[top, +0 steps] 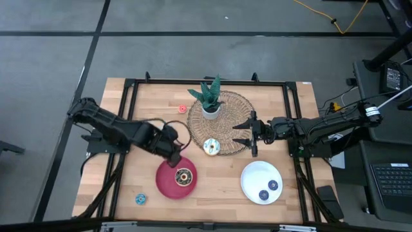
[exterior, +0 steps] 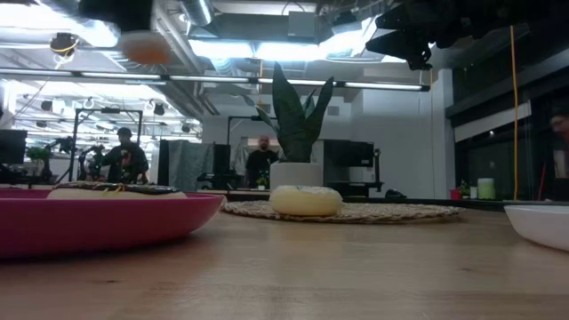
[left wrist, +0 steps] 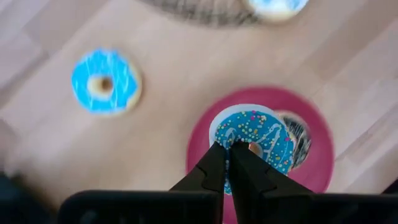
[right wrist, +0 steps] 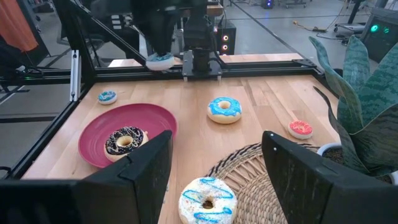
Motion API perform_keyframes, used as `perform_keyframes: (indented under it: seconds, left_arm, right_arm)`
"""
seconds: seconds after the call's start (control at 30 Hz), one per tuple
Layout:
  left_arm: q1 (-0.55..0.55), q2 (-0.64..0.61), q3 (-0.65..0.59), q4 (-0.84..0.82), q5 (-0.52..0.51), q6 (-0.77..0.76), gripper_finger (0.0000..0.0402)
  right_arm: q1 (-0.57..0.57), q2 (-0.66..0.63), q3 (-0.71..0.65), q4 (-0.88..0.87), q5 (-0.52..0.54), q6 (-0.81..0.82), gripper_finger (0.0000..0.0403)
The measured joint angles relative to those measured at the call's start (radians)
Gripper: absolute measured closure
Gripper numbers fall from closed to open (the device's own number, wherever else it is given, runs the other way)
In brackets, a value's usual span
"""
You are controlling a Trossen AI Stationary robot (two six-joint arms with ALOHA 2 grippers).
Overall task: Pick & Place donuts
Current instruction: Put the top blue donut on the white plate
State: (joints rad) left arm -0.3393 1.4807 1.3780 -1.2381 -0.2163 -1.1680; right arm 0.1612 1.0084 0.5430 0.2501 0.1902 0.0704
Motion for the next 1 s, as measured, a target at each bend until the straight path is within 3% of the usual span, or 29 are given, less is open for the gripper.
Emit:
perform_keyframes:
  seconds: [0.27,0.57,1.0]
  left_arm:
    - [0.112,0.0,0.05,0.17,-0.035,0.204,0.0394]
    - [0.208,0.0,0.05,0.446,0.0,0.388,0.0394]
    - [0.264,0.0,0.05,0.724,0.036,0.587,0.0394]
  right_arm:
    - [0.0,0.0,0.0,0.0,0.0,0.0,0.0155]
    - [0.0,0.0,0.0,0.0,0.0,0.0,0.0155]
    - [0.0,0.0,0.0,0.0,0.0,0.089,0.0155]
